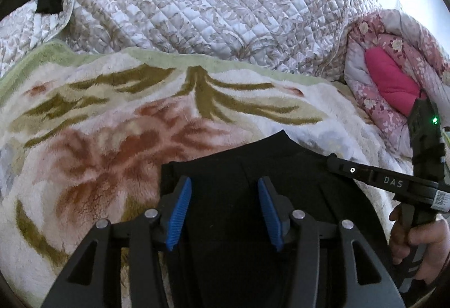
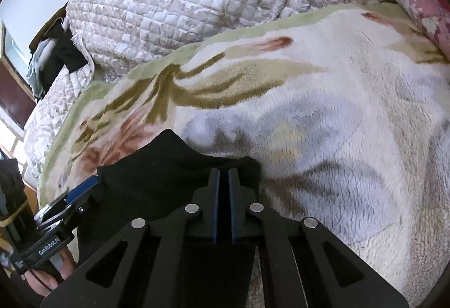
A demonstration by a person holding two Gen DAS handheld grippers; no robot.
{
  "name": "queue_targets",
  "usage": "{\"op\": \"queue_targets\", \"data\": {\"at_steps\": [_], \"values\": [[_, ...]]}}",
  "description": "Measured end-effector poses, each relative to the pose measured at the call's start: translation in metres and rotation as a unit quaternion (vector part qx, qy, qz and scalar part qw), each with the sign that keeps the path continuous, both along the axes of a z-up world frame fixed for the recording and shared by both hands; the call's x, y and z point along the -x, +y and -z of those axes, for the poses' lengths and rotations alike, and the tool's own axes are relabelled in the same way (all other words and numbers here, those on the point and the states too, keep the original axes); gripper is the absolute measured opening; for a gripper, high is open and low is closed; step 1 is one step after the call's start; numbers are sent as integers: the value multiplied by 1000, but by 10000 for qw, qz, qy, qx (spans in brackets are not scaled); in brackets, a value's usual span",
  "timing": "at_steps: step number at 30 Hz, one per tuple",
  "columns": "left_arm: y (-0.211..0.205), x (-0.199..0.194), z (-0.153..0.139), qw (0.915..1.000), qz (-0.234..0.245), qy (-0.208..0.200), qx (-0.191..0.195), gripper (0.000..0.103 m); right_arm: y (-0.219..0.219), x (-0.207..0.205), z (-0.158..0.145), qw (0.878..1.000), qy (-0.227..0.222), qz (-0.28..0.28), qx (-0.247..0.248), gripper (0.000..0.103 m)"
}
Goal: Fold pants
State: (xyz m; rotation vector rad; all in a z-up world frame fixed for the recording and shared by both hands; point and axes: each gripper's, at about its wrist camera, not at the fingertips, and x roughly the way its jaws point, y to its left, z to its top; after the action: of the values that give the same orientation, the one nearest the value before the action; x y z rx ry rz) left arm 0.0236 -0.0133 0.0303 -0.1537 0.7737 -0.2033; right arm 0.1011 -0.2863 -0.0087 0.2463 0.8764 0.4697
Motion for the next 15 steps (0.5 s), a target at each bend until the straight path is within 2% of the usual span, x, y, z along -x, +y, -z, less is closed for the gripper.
{"op": "queue_targets", "data": {"at_steps": [2,5,7,9,15], "values": [[-1,0,-1,10000,2,2,-54,54,3,4,-4,9999,-103,-14,119,7],[1,1,-4,9999,-53,61,-71,56,7,18,-15,9983,-445,0,375,17],[0,5,-8,9999,-77,74,-92,56,5,27,-21,9974,-579,20,429,34],[-1,12,-15,9998,-95,12,-199,56,0,40,-25,9975,-602,11,369,45],[-9,50,-28,9989,-48,-157,-435,56,-1,89,-33,9951,-835,-65,533,47]]}}
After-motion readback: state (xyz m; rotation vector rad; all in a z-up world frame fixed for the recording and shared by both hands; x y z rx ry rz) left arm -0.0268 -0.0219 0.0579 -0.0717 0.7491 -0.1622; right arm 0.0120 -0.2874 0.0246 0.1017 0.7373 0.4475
